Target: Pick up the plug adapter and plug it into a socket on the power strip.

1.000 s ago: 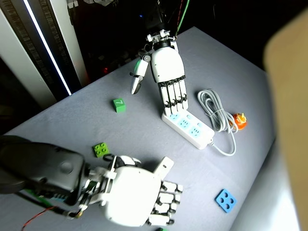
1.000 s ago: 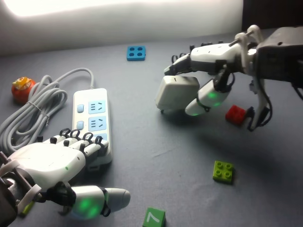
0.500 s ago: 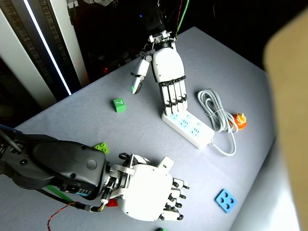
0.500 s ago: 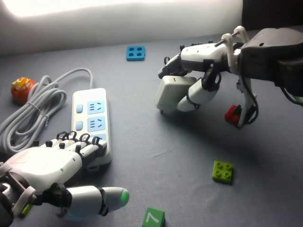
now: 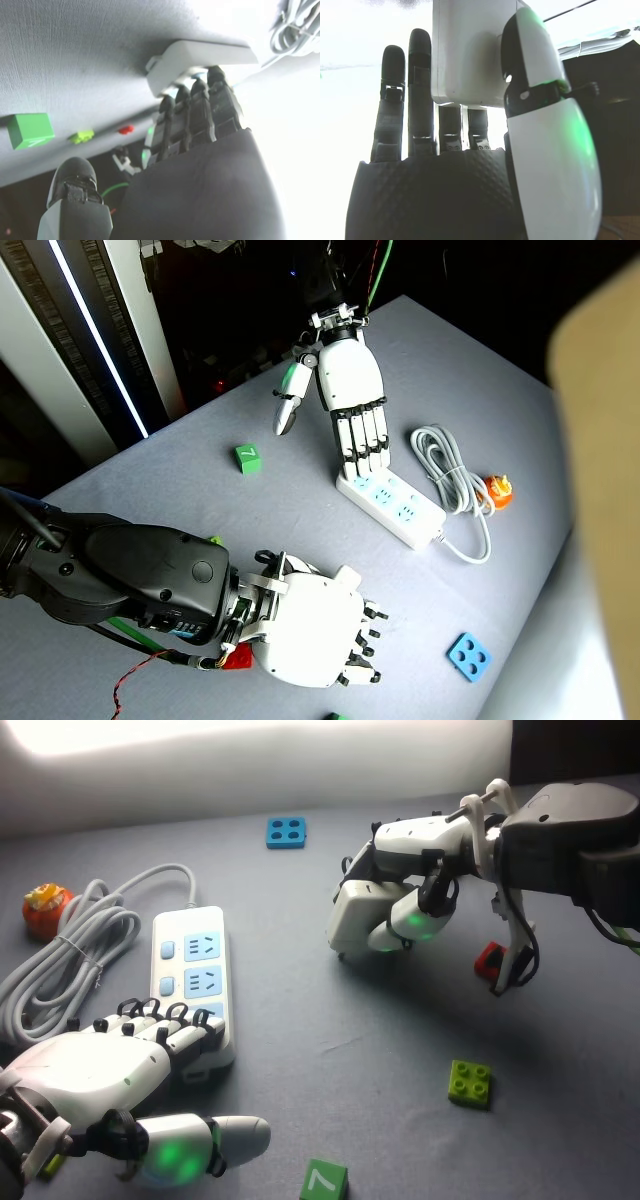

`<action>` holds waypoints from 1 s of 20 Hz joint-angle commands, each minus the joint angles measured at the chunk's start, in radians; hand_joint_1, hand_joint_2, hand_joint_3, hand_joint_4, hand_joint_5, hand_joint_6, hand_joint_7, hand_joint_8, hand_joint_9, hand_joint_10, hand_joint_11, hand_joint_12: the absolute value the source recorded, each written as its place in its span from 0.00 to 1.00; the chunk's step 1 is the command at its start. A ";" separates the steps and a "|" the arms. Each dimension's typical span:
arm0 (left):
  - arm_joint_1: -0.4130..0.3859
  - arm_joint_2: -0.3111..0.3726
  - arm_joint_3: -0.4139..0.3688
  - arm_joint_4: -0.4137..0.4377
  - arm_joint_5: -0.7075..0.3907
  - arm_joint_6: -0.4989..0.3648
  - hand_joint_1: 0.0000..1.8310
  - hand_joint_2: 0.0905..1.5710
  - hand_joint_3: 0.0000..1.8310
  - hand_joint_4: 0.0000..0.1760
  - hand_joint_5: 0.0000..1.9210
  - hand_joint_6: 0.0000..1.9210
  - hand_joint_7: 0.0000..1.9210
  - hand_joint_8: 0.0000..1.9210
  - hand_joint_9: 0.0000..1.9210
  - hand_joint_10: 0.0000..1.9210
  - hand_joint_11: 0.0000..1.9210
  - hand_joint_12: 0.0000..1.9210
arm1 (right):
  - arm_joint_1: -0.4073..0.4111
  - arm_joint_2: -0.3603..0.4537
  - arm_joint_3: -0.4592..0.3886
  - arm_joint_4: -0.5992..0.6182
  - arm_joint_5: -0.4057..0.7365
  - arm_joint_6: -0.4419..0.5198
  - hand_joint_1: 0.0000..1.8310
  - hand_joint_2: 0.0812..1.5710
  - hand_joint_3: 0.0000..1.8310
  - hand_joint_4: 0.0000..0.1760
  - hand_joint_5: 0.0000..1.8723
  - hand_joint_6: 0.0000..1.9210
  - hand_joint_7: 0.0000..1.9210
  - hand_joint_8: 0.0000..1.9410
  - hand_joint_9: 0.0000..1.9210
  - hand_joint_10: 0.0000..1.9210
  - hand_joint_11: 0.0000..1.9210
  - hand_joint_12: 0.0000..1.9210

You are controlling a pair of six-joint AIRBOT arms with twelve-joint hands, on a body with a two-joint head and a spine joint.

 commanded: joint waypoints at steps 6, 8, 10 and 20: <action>0.011 -0.006 -0.001 -0.007 -0.038 -0.012 0.00 0.68 0.00 0.00 0.05 0.00 0.05 0.00 0.04 0.00 0.04 0.03 | -0.009 -0.001 0.006 0.006 0.019 0.006 0.63 0.67 0.00 0.00 0.39 0.00 0.42 0.00 0.40 0.01 0.15 0.47; 0.010 -0.006 -0.006 -0.007 -0.038 -0.013 0.00 0.68 0.00 0.00 0.06 0.00 0.05 0.00 0.04 0.00 0.04 0.03 | -0.016 -0.002 0.006 0.006 0.020 0.010 0.64 0.65 0.00 0.00 0.43 0.00 0.47 0.00 0.44 0.01 0.19 0.46; 0.010 -0.006 -0.007 -0.006 -0.038 -0.014 0.00 0.68 0.00 0.00 0.06 0.00 0.05 0.00 0.04 0.00 0.04 0.03 | -0.015 -0.001 0.006 0.006 0.021 0.010 0.64 0.65 0.00 0.00 0.43 0.00 0.47 0.00 0.44 0.01 0.19 0.46; 0.023 -0.006 -0.008 0.026 -0.030 -0.055 0.00 0.68 0.00 0.00 0.05 0.00 0.04 0.00 0.04 0.00 0.04 0.04 | 0.002 0.018 0.001 0.006 0.029 -0.015 0.69 0.66 0.00 0.00 0.59 0.32 0.56 0.51 0.63 0.04 0.34 0.53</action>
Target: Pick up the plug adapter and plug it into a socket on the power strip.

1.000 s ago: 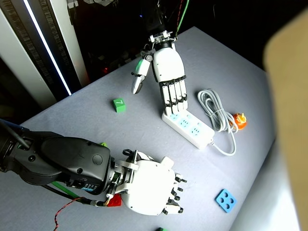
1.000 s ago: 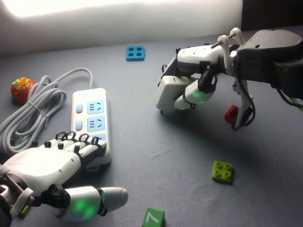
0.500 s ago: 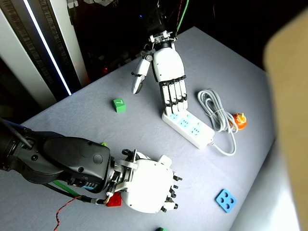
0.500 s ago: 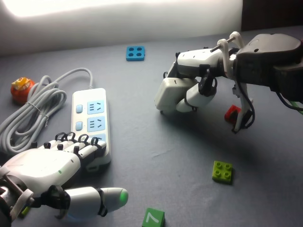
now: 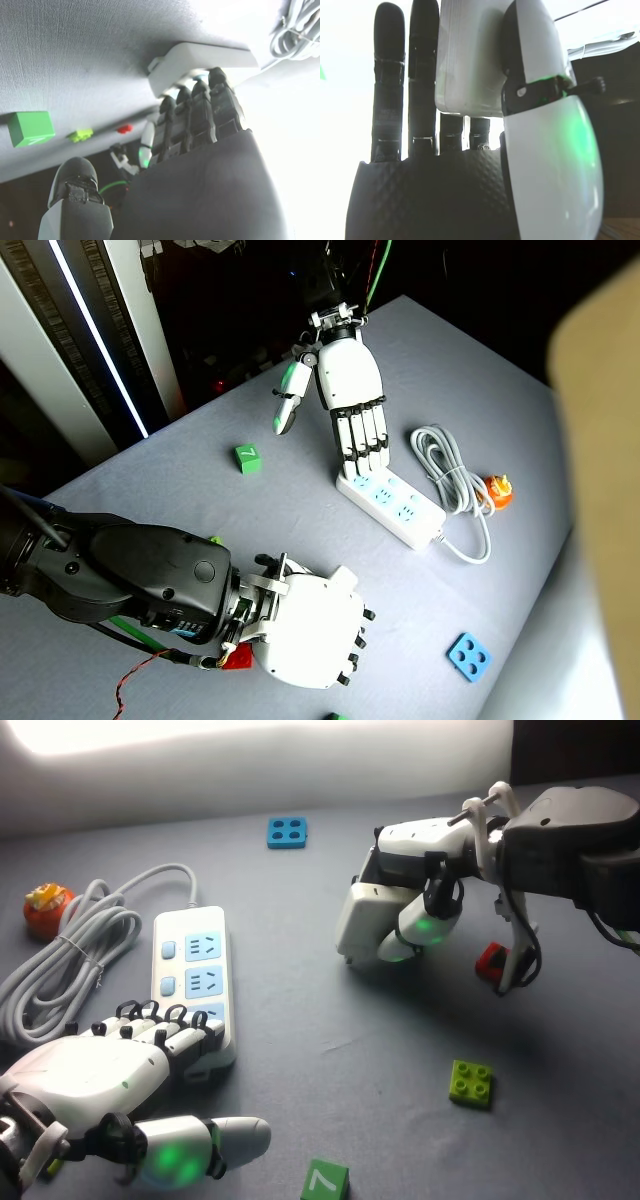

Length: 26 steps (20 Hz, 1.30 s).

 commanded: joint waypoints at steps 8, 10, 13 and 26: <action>0.009 -0.005 -0.004 0.002 -0.029 -0.014 0.00 0.68 0.00 0.00 0.04 0.00 0.04 0.00 0.03 0.00 0.02 0.05 | 0.075 0.106 -0.180 0.006 0.200 -0.411 0.69 0.66 0.00 0.00 0.59 0.32 0.57 0.49 0.63 0.04 0.35 0.50; 0.009 -0.005 -0.005 0.002 -0.030 -0.016 0.00 0.68 0.00 0.00 0.04 0.00 0.04 0.00 0.04 0.00 0.03 0.06 | 0.094 0.121 -0.236 0.007 0.276 -0.491 0.69 0.66 0.00 0.00 0.61 0.31 0.58 0.47 0.63 0.04 0.36 0.49; 0.010 -0.009 -0.004 0.002 -0.033 -0.016 0.00 0.68 0.00 0.00 0.05 0.00 0.04 0.00 0.04 0.00 0.03 0.06 | 0.131 0.121 -0.302 0.209 0.418 -0.754 0.69 0.65 0.00 0.00 0.62 0.27 0.58 0.47 0.64 0.03 0.37 0.48; 0.028 -0.021 -0.004 0.027 -0.049 -0.049 0.00 0.68 0.00 0.00 0.06 0.00 0.05 0.00 0.05 0.00 0.00 0.16 | 0.244 0.043 -0.340 0.444 0.561 -0.813 0.69 0.65 0.00 0.00 0.61 0.28 0.58 0.48 0.64 0.02 0.37 0.47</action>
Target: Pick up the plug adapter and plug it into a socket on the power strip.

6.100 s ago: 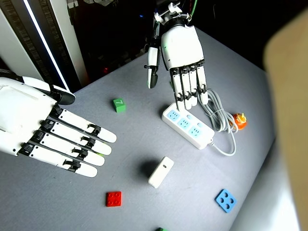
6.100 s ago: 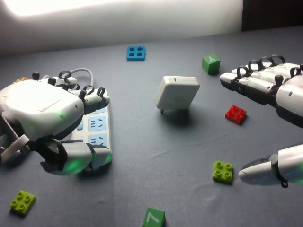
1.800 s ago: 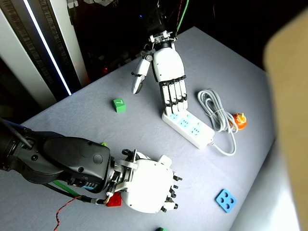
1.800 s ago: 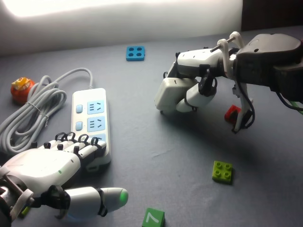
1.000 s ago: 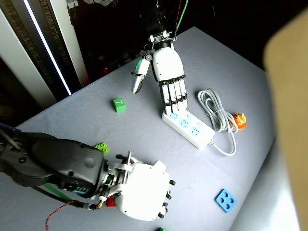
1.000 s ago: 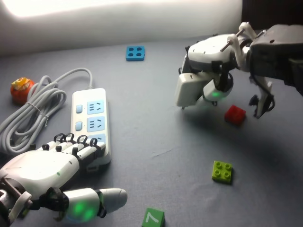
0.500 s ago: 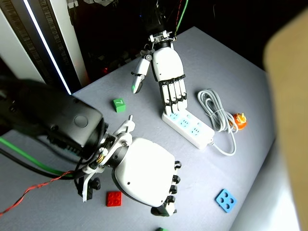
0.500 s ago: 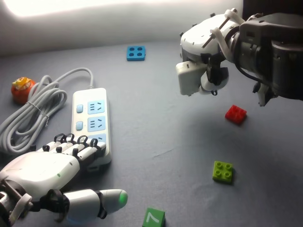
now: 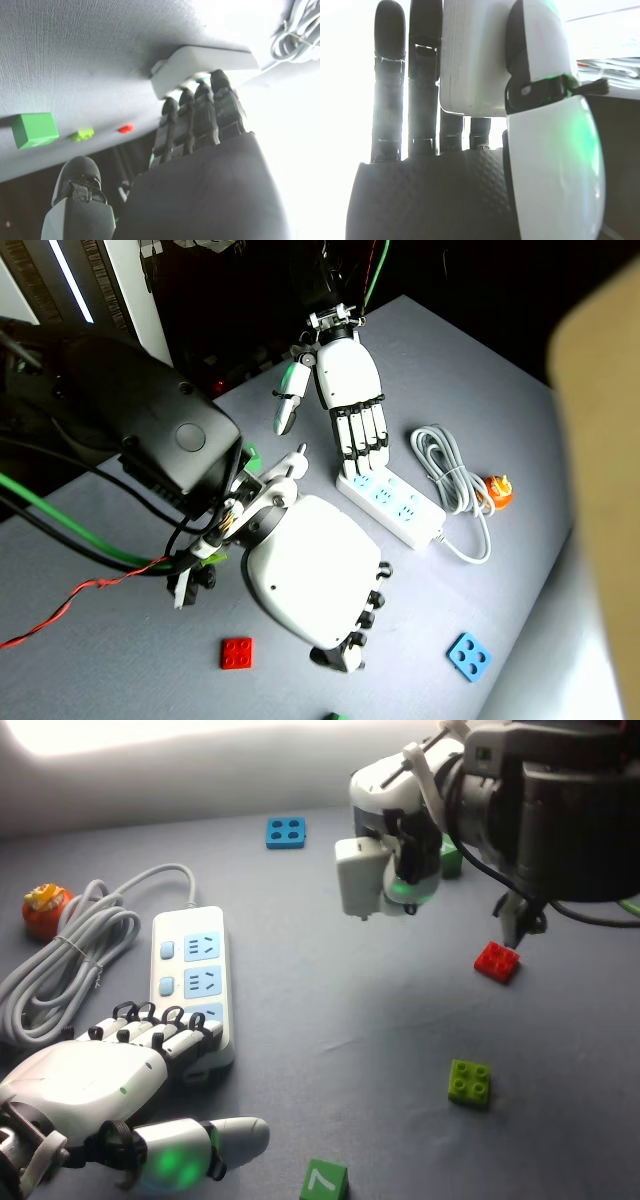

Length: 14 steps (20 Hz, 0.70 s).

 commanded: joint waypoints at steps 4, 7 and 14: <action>0.008 -0.010 -0.002 0.000 -0.013 -0.023 0.00 0.68 0.00 0.00 0.05 0.00 0.05 0.00 0.04 0.00 0.00 0.14 | 0.024 -0.088 0.091 -0.015 -0.057 0.000 0.69 0.65 0.00 0.00 0.62 0.26 0.57 0.49 0.64 0.02 0.36 0.49; 0.008 -0.012 0.000 0.000 -0.013 -0.027 0.00 0.68 0.00 0.00 0.05 0.00 0.05 0.00 0.04 0.00 0.00 0.15 | 0.026 -0.162 0.162 -0.015 -0.079 0.010 0.69 0.65 0.00 0.00 0.62 0.27 0.58 0.47 0.65 0.02 0.38 0.47; 0.009 -0.016 0.001 0.000 -0.013 -0.028 0.00 0.68 0.00 0.00 0.05 0.00 0.05 0.00 0.05 0.00 0.00 0.15 | 0.027 -0.265 0.242 -0.016 -0.137 0.023 0.69 0.65 0.00 0.00 0.62 0.28 0.58 0.48 0.65 0.01 0.38 0.45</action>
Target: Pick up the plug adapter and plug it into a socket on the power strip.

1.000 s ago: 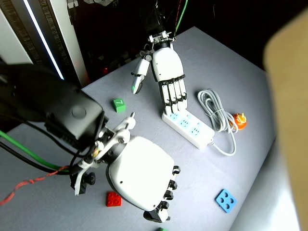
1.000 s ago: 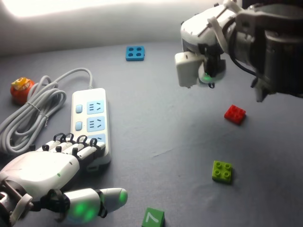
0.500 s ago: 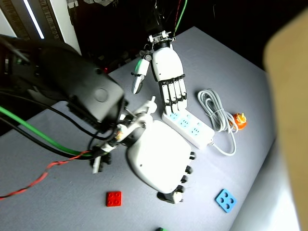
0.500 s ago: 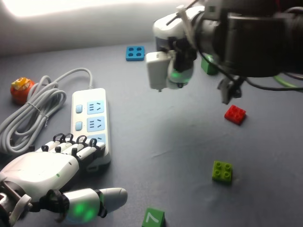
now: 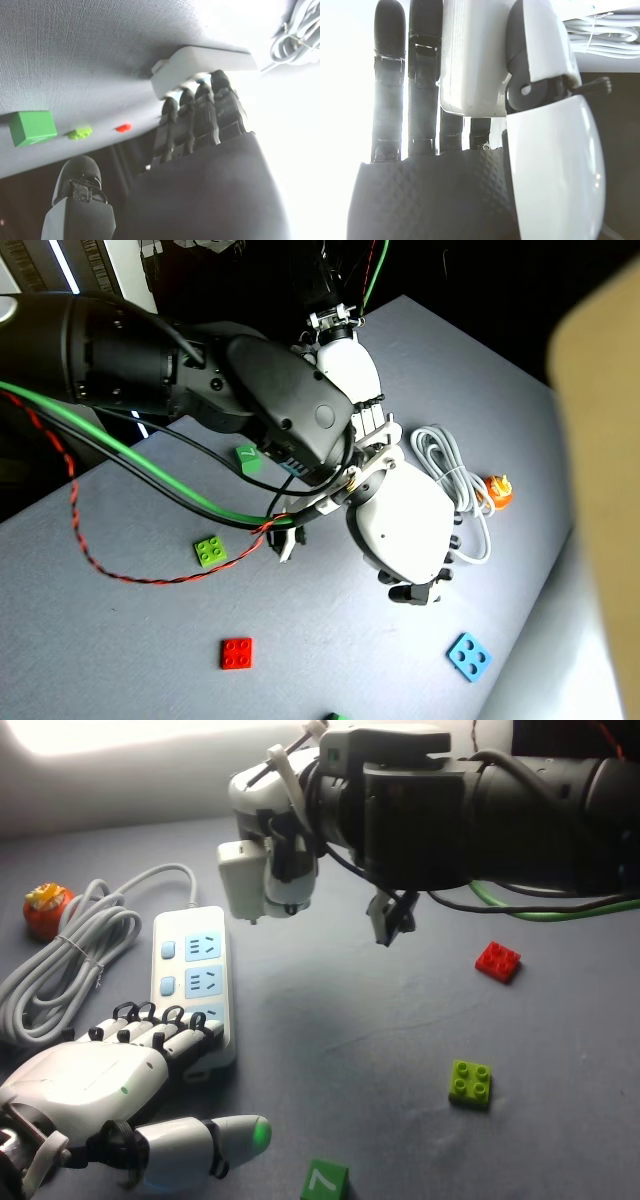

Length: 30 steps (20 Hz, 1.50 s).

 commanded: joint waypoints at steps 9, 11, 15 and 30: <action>0.008 -0.011 -0.003 -0.001 -0.007 0.000 0.00 0.68 0.00 0.00 0.05 0.00 0.04 0.00 0.04 0.00 0.00 0.12 | 0.016 -0.079 0.092 -0.048 -0.090 0.003 0.69 0.65 0.00 0.00 0.62 0.27 0.58 0.48 0.65 0.01 0.36 0.49; 0.008 -0.011 -0.005 -0.001 -0.007 0.000 0.00 0.68 0.00 0.00 0.05 0.00 0.04 0.00 0.04 0.00 0.00 0.11 | 0.010 -0.089 0.107 -0.048 -0.098 0.008 0.69 0.65 0.00 0.00 0.62 0.26 0.58 0.48 0.65 0.01 0.36 0.49; 0.008 -0.012 -0.006 -0.001 -0.007 -0.003 0.00 0.68 0.00 0.00 0.04 0.00 0.04 0.00 0.04 0.00 0.00 0.11 | 0.002 -0.113 0.139 -0.048 -0.122 0.007 0.69 0.66 0.00 0.00 0.60 0.29 0.58 0.49 0.64 0.01 0.34 0.52; 0.001 -0.017 -0.007 -0.001 -0.007 -0.002 0.00 0.68 0.00 0.00 0.04 0.00 0.04 0.00 0.04 0.00 0.00 0.12 | -0.025 -0.174 0.206 -0.048 -0.169 0.037 0.74 0.67 0.01 0.00 0.57 0.35 0.56 0.50 0.49 0.51 0.36 0.49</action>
